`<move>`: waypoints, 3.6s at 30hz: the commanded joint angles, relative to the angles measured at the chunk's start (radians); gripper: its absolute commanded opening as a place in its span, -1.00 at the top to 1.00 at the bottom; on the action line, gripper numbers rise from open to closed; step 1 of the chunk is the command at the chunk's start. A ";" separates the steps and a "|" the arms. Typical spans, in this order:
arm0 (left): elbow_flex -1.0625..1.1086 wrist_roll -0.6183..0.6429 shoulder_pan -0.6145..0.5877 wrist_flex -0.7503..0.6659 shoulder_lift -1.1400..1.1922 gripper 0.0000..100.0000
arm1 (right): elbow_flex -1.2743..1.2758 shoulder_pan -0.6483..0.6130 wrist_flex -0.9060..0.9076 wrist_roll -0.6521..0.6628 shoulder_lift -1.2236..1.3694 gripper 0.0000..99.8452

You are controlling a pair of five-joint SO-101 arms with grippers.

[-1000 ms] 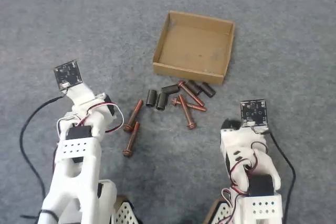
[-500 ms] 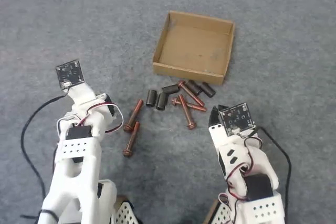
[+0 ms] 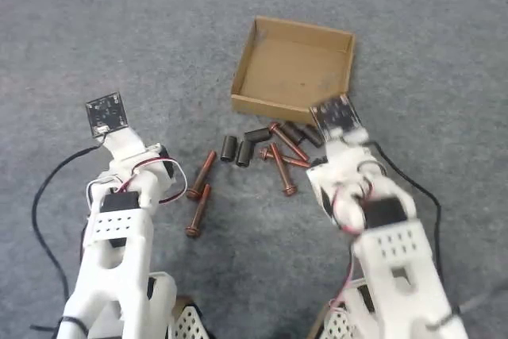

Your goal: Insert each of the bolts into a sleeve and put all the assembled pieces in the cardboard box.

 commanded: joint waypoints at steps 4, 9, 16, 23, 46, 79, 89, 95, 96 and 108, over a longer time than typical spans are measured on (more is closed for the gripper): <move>-0.007 -0.014 0.000 -0.031 -0.003 0.96 | -0.244 -0.004 -0.004 0.109 0.351 0.98; 0.002 -0.014 0.000 -0.066 -0.002 0.96 | -0.387 -0.002 0.007 0.187 0.533 0.83; 0.021 -0.015 0.000 -0.115 -0.002 0.96 | -0.574 0.021 0.007 0.282 0.737 0.82; 0.021 -0.015 0.000 -0.115 -0.002 0.80 | -0.763 0.059 0.008 0.333 0.972 0.68; 0.022 -0.015 0.000 -0.115 -0.002 0.71 | -0.970 0.041 0.035 0.334 1.257 0.69; 0.022 -0.051 0.006 -0.106 -0.003 0.71 | -0.084 0.150 0.033 0.015 0.403 0.99; -0.070 -0.186 0.075 0.215 -0.012 0.71 | 0.091 0.231 -0.054 0.068 0.315 0.99; -0.147 -0.216 0.126 0.362 -0.012 0.93 | 0.100 0.236 -0.074 0.066 0.315 0.99; -0.151 -0.216 0.138 0.365 -0.012 0.99 | 0.100 0.236 -0.074 0.066 0.315 0.99; -0.108 -0.342 0.394 0.445 -0.003 0.98 | 0.100 0.236 -0.074 0.072 0.315 0.99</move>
